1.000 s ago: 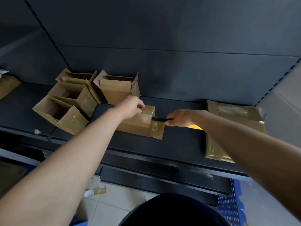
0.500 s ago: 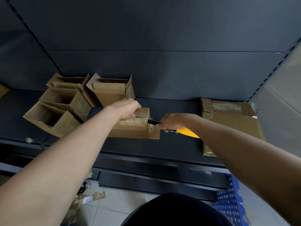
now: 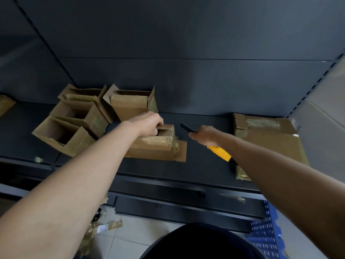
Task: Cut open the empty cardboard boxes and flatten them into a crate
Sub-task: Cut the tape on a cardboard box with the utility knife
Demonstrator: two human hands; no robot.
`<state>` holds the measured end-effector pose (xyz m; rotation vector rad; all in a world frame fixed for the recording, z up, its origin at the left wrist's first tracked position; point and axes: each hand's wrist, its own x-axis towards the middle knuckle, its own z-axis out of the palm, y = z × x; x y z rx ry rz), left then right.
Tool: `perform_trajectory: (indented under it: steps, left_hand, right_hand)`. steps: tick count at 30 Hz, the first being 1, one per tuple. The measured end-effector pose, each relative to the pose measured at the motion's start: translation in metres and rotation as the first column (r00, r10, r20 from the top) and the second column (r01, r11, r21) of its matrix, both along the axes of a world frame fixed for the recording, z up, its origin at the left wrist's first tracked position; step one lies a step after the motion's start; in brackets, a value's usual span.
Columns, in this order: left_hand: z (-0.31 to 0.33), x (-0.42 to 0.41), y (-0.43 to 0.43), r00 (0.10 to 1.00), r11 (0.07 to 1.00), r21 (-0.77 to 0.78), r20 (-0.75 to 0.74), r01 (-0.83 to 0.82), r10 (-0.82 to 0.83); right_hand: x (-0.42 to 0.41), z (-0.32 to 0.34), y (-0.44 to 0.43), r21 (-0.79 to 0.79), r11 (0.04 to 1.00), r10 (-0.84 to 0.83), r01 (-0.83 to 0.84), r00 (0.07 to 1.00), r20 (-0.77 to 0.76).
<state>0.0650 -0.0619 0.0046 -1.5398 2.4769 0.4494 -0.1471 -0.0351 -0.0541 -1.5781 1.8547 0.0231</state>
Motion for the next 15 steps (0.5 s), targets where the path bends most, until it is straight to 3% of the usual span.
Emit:
perform_trajectory:
  steps: [3,6,9,12,15]
  left_hand:
    - [-0.005,-0.007,0.006,0.996,1.000,-0.029,-0.092,0.008,-0.010]
    - [-0.014,-0.007,0.008,0.990,0.979,-0.199,-0.142,-0.051,0.022]
    - [-0.020,-0.007,0.011,0.946,0.903,-0.283,-0.061,-0.322,0.318]
    - [-0.019,-0.008,0.015,0.739,0.725,-0.145,-0.109,-0.673,0.664]
    - [-0.020,-0.003,0.015,0.547,0.587,0.158,-0.235,-0.794,0.804]
  right_hand:
    - [0.005,0.005,-0.010,-0.059,0.994,-0.091,0.094,0.995,0.049]
    - [0.001,0.013,-0.020,-0.060,0.986,-0.152,0.157,0.985,0.085]
    - [-0.002,0.005,-0.020,0.008,0.986,-0.168,0.168,0.985,0.037]
    - [0.001,-0.011,-0.012,0.074,0.989,-0.133,0.131,0.991,0.020]
    - [0.006,-0.030,-0.004,0.102,0.991,-0.083,0.082,0.997,0.003]
